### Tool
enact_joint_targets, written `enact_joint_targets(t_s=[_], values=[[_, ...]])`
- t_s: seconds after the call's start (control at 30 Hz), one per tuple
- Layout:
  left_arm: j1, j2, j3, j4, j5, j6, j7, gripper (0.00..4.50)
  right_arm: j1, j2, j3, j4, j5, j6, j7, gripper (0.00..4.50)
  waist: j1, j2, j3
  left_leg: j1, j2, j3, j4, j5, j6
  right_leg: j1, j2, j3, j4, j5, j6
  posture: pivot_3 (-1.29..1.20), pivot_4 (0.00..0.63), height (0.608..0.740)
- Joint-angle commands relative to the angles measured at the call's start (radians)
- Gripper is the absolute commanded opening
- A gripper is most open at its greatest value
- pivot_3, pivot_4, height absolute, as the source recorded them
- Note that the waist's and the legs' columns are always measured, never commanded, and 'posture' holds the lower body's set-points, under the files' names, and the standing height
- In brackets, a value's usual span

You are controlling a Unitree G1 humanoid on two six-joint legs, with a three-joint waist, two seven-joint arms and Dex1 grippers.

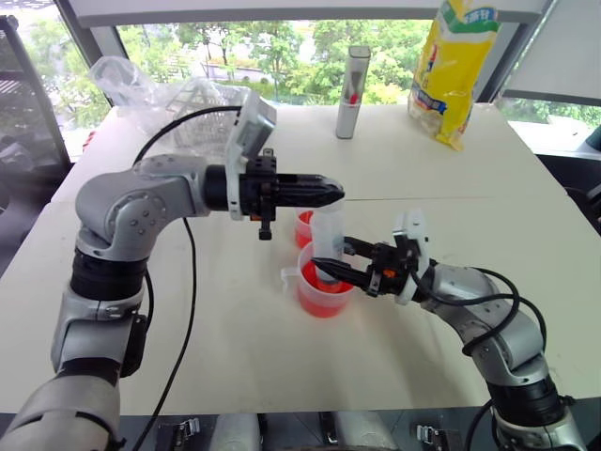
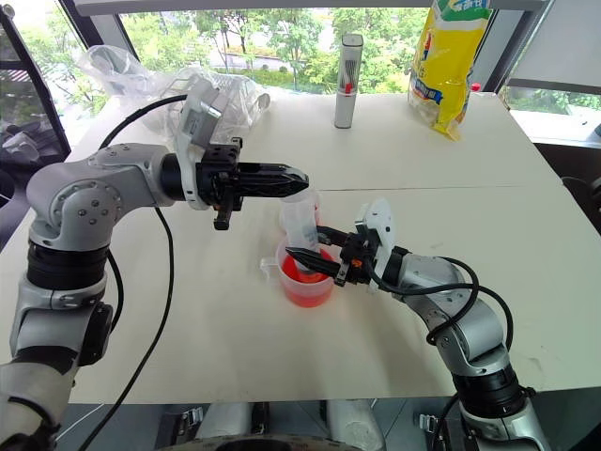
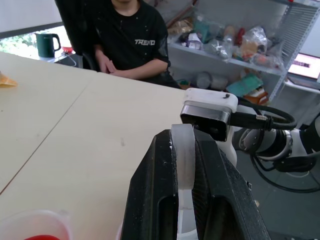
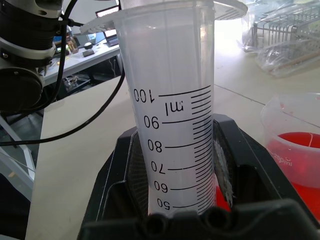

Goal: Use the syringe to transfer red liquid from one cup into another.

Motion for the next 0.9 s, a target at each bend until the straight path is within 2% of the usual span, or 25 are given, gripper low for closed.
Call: enact_joint_targets(t_s=[0.03,0.87,0.9], values=[[-0.066,0.017,0.11,0.011,0.005,-0.068,0.022,0.04,0.021,-0.021,0.041,-0.019,-0.006,0.014,0.028,1.4,0.0,0.0,0.0,0.0,0.0,0.0,0.0,0.0,0.0,0.0,0.0,0.0,0.0,0.0,0.0,0.0,0.15,0.74],[-0.061,0.013,0.105,0.002,0.005,-0.066,0.028,0.04,0.014,-0.026,0.041,-0.014,-0.008,0.006,0.035,1.4,0.0,0.0,0.0,0.0,0.0,0.0,0.0,0.0,0.0,0.0,0.0,0.0,0.0,0.0,0.0,0.0,0.15,0.74],[-0.059,0.014,0.104,0.001,0.006,-0.065,0.029,0.45,0.013,-0.026,0.04,-0.016,-0.007,0.007,0.034,1.4,0.0,0.0,0.0,0.0,0.0,0.0,0.0,0.0,0.0,0.0,0.0,0.0,0.0,0.0,0.0,0.0,0.15,0.74]])
